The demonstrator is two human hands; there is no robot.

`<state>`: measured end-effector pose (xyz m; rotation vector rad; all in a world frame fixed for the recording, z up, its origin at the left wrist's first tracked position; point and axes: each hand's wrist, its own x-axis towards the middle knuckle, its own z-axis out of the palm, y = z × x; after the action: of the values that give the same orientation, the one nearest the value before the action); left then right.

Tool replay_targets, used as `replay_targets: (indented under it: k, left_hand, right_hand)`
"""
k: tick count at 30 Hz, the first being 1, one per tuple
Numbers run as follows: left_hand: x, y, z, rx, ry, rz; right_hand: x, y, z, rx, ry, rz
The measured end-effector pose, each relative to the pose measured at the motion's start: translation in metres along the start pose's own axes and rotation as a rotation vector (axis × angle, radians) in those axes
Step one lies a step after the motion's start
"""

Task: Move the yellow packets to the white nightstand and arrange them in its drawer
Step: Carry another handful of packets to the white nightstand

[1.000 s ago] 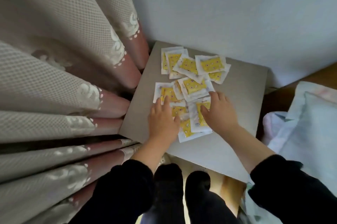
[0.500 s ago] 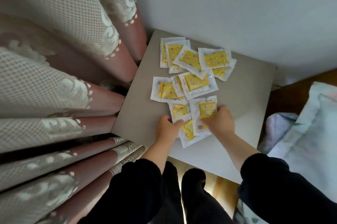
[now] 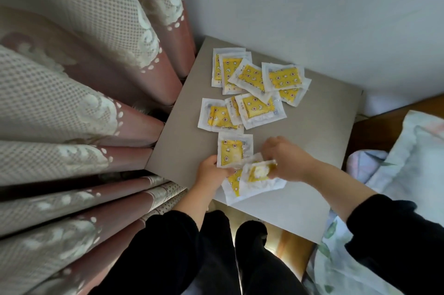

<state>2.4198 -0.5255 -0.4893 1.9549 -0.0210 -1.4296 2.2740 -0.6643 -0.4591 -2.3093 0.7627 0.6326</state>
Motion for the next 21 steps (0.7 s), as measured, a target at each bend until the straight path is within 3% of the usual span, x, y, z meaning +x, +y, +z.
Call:
replay_targets:
  k: [5, 8, 11, 18, 21]
  left_hand:
    - [-0.001, 0.000, 0.000, -0.078, -0.070, 0.007]
    - [-0.003, -0.002, 0.001, -0.120, -0.095, 0.037]
    - [-0.005, 0.001, -0.003, -0.084, -0.078, 0.180]
    - [0.005, 0.025, -0.025, 0.553, 0.068, 0.486]
    - [0.012, 0.044, -0.030, 0.932, 0.100, 0.726]
  right_hand:
    - [0.007, -0.023, 0.024, -0.089, -0.010, -0.095]
    - [0.003, -0.022, 0.032, 0.029, 0.064, 0.031]
    - [-0.004, -0.016, 0.033, 0.061, 0.088, 0.127]
    - [-0.003, 0.023, 0.004, -0.200, 0.208, 0.329]
    - [0.006, 0.039, -0.007, -0.128, 0.187, 0.467]
